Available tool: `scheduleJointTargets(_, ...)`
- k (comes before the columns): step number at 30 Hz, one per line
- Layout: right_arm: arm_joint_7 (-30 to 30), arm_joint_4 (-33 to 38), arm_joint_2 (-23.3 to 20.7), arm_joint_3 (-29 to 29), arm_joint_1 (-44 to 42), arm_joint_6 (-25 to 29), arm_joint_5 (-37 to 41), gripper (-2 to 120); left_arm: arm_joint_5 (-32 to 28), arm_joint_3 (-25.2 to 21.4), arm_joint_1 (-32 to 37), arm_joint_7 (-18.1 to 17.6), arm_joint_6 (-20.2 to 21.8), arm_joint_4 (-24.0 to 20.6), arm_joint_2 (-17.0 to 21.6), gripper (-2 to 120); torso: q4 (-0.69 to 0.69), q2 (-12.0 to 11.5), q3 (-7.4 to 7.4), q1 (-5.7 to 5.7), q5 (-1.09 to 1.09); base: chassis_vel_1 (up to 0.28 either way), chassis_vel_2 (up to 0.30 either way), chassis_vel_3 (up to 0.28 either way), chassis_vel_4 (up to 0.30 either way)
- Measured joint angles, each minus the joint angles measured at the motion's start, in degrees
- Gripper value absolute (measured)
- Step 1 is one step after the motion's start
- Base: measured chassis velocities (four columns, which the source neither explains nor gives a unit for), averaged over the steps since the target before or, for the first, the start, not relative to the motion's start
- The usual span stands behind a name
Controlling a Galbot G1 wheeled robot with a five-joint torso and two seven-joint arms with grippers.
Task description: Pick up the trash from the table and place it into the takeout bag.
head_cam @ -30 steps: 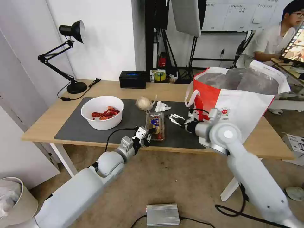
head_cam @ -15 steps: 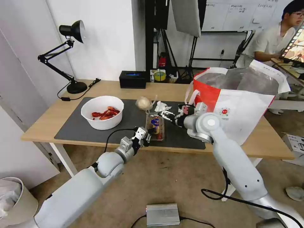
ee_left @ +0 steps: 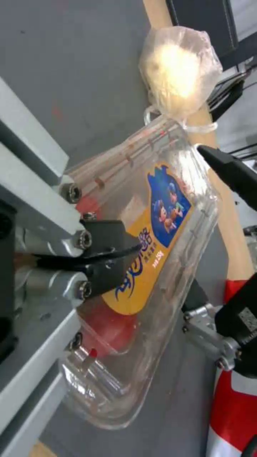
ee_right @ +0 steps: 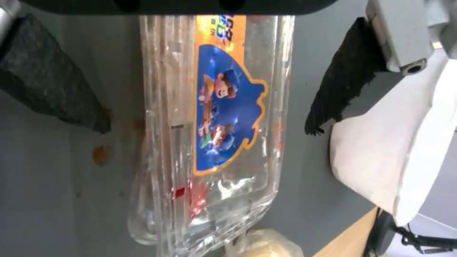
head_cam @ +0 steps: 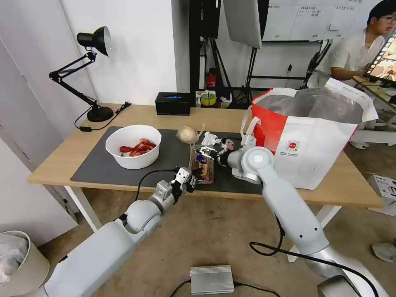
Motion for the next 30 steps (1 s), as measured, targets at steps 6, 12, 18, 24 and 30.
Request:
scheduleJointTargets(6,-1.64,-0.65,0.51,-0.06,0.39,-0.32,-0.56,100,-0.02,0.03,-0.11,0.00,0.00,0.00,-0.02,0,0.00,0.00,0.00,0.00,0.00,0.000,0.000,0.000,0.000)
scheduleJointTargets(12,-2.10,-1.62,1.09,-0.37,0.84,-0.40,-1.16,100,-0.04,0.03,-0.10,-0.02,-0.16,-0.10,0.29,0,0.00,0.00,0.00,0.00,0.00,0.000,0.000,0.000,0.000)
scheduleJointTargets(18,-2.14,-2.14,1.46,-0.82,1.06,-0.67,-1.92,100,-0.11,0.03,-0.13,-0.05,-0.18,-0.10,0.25,0,0.00,0.00,0.00,0.00,0.00,0.000,0.000,0.000,0.000)
scheduleJointTargets(24,-2.16,-2.16,1.54,-0.95,0.84,-0.75,-2.17,100,-0.12,0.10,-0.13,-0.12,-0.35,0.12,-0.07,0,0.00,0.00,0.00,0.00,0.00,0.000,0.000,0.000,0.000)
scheduleJointTargets(30,-2.32,-2.10,1.41,-1.01,0.71,-0.77,-2.17,100,-0.12,0.29,-0.24,-0.15,-0.56,0.35,-0.19,0,0.00,0.00,0.00,0.00,0.00,0.000,0.000,0.000,0.000)
